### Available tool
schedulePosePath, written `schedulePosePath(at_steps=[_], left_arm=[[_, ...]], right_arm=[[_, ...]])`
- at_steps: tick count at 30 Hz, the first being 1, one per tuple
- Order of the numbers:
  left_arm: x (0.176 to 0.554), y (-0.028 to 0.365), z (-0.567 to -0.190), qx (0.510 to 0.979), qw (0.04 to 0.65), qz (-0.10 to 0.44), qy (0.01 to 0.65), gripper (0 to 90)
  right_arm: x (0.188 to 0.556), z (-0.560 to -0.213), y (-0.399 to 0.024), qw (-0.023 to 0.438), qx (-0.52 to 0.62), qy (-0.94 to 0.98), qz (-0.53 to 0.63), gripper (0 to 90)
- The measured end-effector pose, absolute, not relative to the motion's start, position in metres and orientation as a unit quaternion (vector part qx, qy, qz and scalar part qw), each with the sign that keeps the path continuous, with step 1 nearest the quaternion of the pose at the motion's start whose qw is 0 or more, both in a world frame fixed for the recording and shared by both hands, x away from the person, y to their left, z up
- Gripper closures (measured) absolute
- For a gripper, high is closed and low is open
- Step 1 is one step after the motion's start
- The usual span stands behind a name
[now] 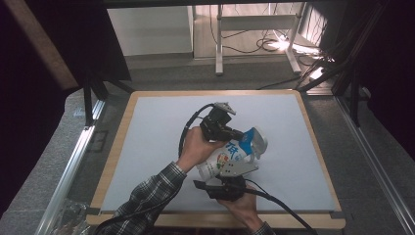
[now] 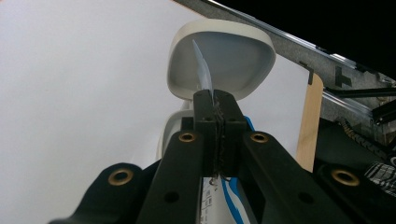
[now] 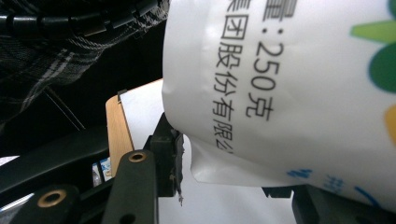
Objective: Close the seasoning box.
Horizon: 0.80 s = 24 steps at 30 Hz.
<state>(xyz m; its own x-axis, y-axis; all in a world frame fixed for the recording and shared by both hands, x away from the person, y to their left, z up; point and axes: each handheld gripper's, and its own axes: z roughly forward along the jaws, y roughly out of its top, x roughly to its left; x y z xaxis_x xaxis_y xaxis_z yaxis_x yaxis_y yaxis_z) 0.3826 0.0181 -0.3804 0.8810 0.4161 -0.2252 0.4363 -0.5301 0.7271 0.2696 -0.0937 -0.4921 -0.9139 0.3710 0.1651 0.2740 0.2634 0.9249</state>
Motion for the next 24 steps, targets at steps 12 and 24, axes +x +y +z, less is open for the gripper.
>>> schedulePosePath(at_steps=[12, 24], left_arm=[[0.3832, 0.0169, -0.3791, 0.877, 0.414, -0.010, 0.245, 89.3], [0.3848, 0.0133, -0.3771, 0.882, 0.403, -0.011, 0.244, 89.2]], right_arm=[[0.2697, -0.4913, -0.0933, 0.041, 0.205, 0.792, 0.574, 56.5], [0.2698, -0.4902, -0.0934, 0.038, 0.205, 0.789, 0.577, 55.9]])
